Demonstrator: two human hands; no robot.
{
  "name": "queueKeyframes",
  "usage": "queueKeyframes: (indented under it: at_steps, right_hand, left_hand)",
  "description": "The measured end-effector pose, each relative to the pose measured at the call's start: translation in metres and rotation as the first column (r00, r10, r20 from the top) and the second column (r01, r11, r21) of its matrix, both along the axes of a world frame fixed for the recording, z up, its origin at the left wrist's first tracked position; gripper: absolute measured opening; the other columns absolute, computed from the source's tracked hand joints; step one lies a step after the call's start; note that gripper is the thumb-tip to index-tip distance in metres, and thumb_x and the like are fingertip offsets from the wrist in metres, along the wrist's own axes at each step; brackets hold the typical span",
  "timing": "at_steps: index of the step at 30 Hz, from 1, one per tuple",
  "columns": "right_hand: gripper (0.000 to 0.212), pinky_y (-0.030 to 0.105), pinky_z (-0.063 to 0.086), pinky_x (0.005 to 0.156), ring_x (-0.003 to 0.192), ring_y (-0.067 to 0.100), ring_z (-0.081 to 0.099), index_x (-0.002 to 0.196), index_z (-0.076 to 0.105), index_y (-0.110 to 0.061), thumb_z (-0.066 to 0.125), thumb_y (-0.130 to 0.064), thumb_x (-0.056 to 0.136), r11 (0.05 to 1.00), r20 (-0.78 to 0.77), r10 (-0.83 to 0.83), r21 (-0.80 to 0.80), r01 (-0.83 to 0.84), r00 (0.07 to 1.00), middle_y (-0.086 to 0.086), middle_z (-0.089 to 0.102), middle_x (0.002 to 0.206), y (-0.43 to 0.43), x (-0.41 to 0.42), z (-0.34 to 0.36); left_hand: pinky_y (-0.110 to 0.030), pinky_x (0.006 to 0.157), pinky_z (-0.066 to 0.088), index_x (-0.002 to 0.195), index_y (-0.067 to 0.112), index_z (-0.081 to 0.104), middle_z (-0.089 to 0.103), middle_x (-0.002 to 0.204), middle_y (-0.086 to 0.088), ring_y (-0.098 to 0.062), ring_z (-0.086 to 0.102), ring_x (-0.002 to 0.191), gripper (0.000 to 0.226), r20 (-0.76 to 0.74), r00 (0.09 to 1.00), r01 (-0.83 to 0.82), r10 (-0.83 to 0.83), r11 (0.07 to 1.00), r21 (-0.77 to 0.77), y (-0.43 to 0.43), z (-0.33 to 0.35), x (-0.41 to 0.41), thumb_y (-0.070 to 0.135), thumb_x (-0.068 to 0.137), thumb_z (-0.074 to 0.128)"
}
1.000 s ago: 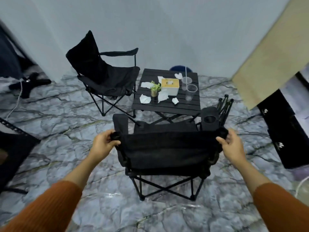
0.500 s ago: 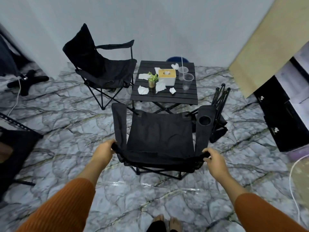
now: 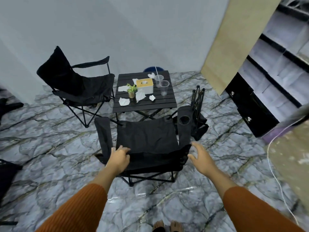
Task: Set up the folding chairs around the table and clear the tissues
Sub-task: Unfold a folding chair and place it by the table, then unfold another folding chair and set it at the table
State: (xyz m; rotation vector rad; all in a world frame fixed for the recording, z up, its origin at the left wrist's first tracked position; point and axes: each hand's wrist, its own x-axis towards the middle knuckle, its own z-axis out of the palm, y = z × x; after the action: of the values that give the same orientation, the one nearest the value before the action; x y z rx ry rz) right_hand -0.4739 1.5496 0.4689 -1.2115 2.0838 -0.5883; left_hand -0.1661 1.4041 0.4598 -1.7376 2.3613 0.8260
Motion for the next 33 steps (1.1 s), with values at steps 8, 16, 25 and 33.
queueKeyframes:
  at_steps: [8, 16, 25, 33]
  right_hand:
    - [0.047, 0.040, 0.040, 0.103, 0.126, 0.029, 0.042, 0.136, 0.041, -0.013, 0.050, -0.032, 0.095, 0.988, -0.230, -0.069, 0.120, 0.098, 0.971, 0.012, 0.047, 0.137, 0.035, -0.054, 0.000]
    - [0.055, 0.047, 0.027, 0.114, 0.139, 0.028, 0.028, 0.143, 0.034, -0.015, 0.051, -0.033, 0.093, 0.969, -0.318, -0.089, 0.192, 0.156, 0.944, 0.008, 0.038, 0.147, 0.035, -0.168, -0.003]
    - [0.049, 0.047, 0.025, 0.115, 0.140, 0.028, 0.027, 0.142, 0.034, -0.013, 0.044, -0.028, 0.096, 0.962, -0.371, -0.034, 0.239, 0.131, 0.928, 0.009, 0.035, 0.149, 0.010, -0.350, 0.013]
    - [0.049, 0.042, 0.036, 0.107, 0.132, 0.031, 0.039, 0.137, 0.040, -0.014, 0.053, -0.033, 0.093, 0.963, -0.288, -0.017, 0.254, 0.093, 0.958, 0.011, 0.044, 0.142, -0.029, -0.470, 0.011]
  left_hand:
    - [-0.042, 0.122, 0.009, 0.139, 0.016, 0.047, 0.047, 0.146, -0.005, -0.022, 0.028, 0.145, 0.042, -0.064, 0.928, 0.363, -0.366, 0.930, -0.058, 0.035, 0.008, -0.186, 0.031, 0.101, 0.036]
    - [-0.051, 0.119, 0.018, 0.148, 0.016, 0.028, 0.034, 0.153, -0.009, -0.030, 0.031, 0.141, 0.059, 0.190, 0.750, 0.611, -0.633, 0.774, 0.166, 0.038, 0.017, -0.352, 0.039, 0.097, 0.045]
    - [-0.051, 0.119, 0.018, 0.150, 0.014, 0.024, 0.031, 0.155, -0.011, -0.032, 0.030, 0.142, 0.063, 0.227, 0.817, 0.495, -0.530, 0.846, 0.197, 0.003, 0.028, -0.516, 0.043, 0.098, 0.044]
    - [-0.050, 0.117, 0.023, 0.149, 0.012, 0.026, 0.033, 0.153, -0.012, -0.032, 0.033, 0.140, 0.064, 0.214, 0.848, 0.442, -0.484, 0.870, 0.218, -0.037, 0.023, -0.630, 0.044, 0.097, 0.045]
